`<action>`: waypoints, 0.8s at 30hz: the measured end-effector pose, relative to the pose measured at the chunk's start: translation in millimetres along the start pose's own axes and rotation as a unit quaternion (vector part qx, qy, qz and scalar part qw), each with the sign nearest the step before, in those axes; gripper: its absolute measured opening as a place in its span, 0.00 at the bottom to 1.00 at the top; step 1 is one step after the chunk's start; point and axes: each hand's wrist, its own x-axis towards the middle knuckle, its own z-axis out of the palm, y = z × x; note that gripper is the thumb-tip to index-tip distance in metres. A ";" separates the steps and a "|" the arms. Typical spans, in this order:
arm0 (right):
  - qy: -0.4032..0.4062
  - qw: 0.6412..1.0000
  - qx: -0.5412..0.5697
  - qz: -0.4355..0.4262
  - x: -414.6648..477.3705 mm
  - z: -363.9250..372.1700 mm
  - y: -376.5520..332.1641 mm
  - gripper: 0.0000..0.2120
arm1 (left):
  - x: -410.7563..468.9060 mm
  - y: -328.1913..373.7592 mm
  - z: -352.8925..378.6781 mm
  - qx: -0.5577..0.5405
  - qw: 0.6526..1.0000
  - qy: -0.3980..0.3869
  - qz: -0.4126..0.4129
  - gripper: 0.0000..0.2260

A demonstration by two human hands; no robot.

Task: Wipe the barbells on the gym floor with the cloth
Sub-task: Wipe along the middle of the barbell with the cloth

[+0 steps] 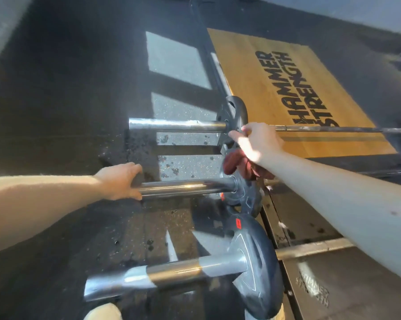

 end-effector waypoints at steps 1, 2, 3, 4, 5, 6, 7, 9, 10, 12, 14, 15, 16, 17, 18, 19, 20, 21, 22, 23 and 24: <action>0.003 0.999 0.047 0.001 -4.5 11.6 -12.0 0.23 | -5.8 -7.9 -0.1 -0.014 1.000 -0.002 -0.010 0.34; 0.003 0.995 0.098 0.005 -11.5 26.4 -23.6 0.20 | -11.0 -15.1 0.0 -0.028 0.999 -0.005 -0.021 0.34; 0.002 0.991 0.133 0.014 -18.7 46.5 -30.7 0.19 | -14.9 -20.5 0.6 -0.041 0.999 -0.006 -0.030 0.33; 0.002 0.989 0.145 0.019 -25.7 69.3 -34.6 0.18 | -17.9 -24.8 1.5 -0.055 0.998 -0.009 -0.038 0.31; -0.005 0.989 0.147 0.026 -35.6 94.9 -36.7 0.17 | -19.8 -29.8 4.4 -0.075 0.996 -0.011 -0.044 0.29; -0.020 0.989 0.144 0.022 -47.0 120.8 -37.9 0.18 | -22.8 -32.9 7.5 -0.100 0.993 -0.014 -0.053 0.26; -0.038 0.991 0.130 0.006 -59.8 144.0 -40.6 0.18 | -26.5 -34.7 10.3 -0.126 0.990 -0.014 -0.060 0.23; -0.052 0.994 0.093 -0.018 -86.1 183.7 -49.8 0.18 | -31.7 -37.1 15.4 -0.164 0.984 -0.009 -0.065 0.18; -0.050 0.995 0.090 -0.015 -98.1 199.6 -59.1 0.18 | -33.5 -37.8 17.7 -0.183 0.981 -0.007 -0.065 0.17; -0.048 0.995 0.086 -0.029 -119.6 218.1 -90.3 0.23 | -36.6 -40.5 21.9 -0.218 0.974 -0.004 -0.065 0.16; -0.008 0.988 0.088 -0.127 -132.9 239.5 -126.7 0.26 | -39.8 -43.6 25.8 -0.266 0.962 -0.009 -0.060 0.16; -0.005 0.983 0.090 -0.163 -138.7 251.2 -143.6 0.25 | -41.8 -45.2 28.3 -0.294 0.954 -0.010 -0.054 0.16; -0.016 0.980 0.100 -0.172 -144.1 257.1 -157.8 0.24 | -44.6 -46.0 30.1 -0.314 0.948 -0.010 -0.050 0.16; -0.028 0.979 0.120 -0.164 -146.8 259.0 -168.2 0.22 | -47.7 -48.2 32.6 -0.327 0.944 -0.009 -0.051 0.16; -0.038 0.974 0.148 -0.166 -147.2 260.9 -173.6 0.21 | -51.0 -50.8 34.4 -0.329 0.943 -0.005 -0.057 0.17; -0.049 0.971 0.152 -0.180 -143.9 258.5 -173.3 0.21 | -53.8 -54.6 36.5 -0.325 0.944 -0.002 -0.064 0.19; -0.053 0.968 0.121 -0.212 -140.1 256.3 -164.0 0.20 | -56.7 -56.9 37.0 -0.318 0.946 -0.005 -0.071 0.20; -0.051 0.966 0.086 -0.239 -132.5 252.0 -151.1 0.20 | -59.1 -58.6 37.1 -0.314 0.946 -0.012 -0.077 0.21; -0.059 0.962 0.044 -0.262 -121.2 246.6 -135.2 0.22 | -61.8 -58.9 35.9 -0.308 0.947 -0.019 -0.088 0.23; -0.082 0.963 0.016 -0.257 -112.3 239.5 -116.8 0.24 | -64.3 -58.3 35.0 -0.297 0.949 -0.023 -0.100 0.25; -0.099 0.966 -0.024 -0.238 -105.9 233.7 -97.7 0.28 | -66.6 -55.9 33.2 -0.280 0.953 -0.023 -0.113 0.26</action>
